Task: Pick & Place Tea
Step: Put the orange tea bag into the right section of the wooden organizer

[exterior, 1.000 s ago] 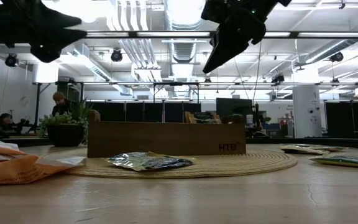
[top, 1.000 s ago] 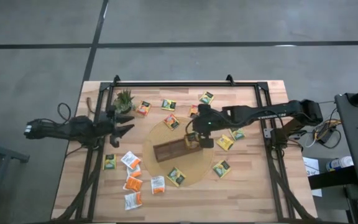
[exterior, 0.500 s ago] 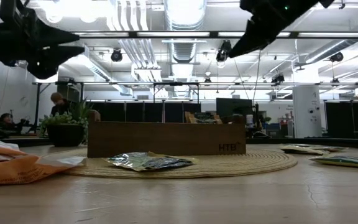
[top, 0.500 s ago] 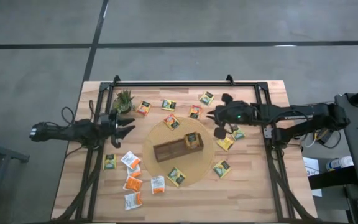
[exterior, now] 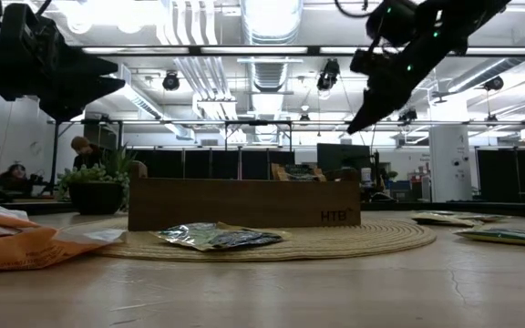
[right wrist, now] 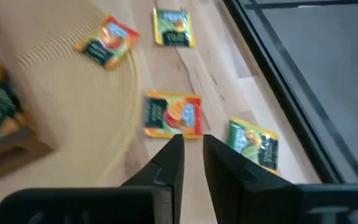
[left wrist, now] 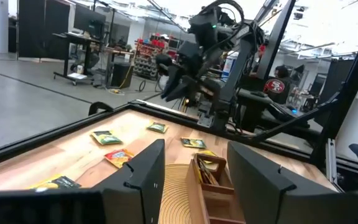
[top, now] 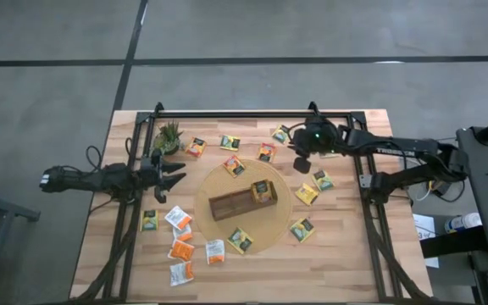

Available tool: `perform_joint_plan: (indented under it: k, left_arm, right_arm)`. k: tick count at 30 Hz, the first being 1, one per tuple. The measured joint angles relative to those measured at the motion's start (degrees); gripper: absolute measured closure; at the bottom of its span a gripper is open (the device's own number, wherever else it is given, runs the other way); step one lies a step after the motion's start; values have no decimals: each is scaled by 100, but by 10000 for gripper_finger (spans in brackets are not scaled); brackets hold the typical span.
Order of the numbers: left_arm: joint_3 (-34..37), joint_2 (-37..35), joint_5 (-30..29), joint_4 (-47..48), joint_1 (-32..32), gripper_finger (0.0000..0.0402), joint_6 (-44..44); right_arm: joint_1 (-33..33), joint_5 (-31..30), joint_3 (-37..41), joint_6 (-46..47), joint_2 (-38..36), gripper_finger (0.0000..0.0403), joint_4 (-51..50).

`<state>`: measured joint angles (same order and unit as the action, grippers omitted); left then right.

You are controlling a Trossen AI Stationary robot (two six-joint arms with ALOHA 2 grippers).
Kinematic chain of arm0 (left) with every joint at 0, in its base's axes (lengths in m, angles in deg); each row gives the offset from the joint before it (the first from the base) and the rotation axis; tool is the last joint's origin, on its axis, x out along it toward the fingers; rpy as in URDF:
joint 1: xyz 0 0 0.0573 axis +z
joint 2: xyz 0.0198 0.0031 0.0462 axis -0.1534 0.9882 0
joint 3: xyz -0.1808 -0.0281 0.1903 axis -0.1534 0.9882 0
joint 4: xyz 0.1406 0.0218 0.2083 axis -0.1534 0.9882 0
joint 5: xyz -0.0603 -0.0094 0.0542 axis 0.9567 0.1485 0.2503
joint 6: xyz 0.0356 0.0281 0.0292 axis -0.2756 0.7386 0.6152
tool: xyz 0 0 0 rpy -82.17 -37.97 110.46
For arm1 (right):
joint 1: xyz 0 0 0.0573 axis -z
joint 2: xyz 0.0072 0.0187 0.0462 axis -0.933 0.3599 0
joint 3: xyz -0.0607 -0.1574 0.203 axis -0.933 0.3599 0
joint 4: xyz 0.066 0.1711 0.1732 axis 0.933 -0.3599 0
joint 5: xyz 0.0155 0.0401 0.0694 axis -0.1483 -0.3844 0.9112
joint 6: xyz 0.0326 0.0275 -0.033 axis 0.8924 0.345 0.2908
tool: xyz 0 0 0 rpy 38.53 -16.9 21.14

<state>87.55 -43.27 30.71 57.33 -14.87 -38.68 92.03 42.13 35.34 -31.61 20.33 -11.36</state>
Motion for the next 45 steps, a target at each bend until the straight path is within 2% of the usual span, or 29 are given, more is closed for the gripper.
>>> perform_joint_plan:
  k: [5,16,22,28,37,45]
  left_arm:
    - [2,0,0,0,0,234,-2]
    - [4,2,2,10,0,234,-4]
    - [7,2,2,11,0,234,-5]
    - [7,2,2,9,0,234,-7]
    - [9,2,4,15,0,234,-7]
    - [9,2,4,20,0,234,-7]
  right_arm:
    - [183,4,0,-678,459,317,193]
    - [237,10,-48,-1710,1513,187,657]
    - [244,21,-294,-2032,2194,146,790]
    - [224,192,-669,-2259,2841,136,777]
    - [224,1149,-1134,-2318,3228,147,400]
    - [282,1071,-1312,-2341,3562,154,397]
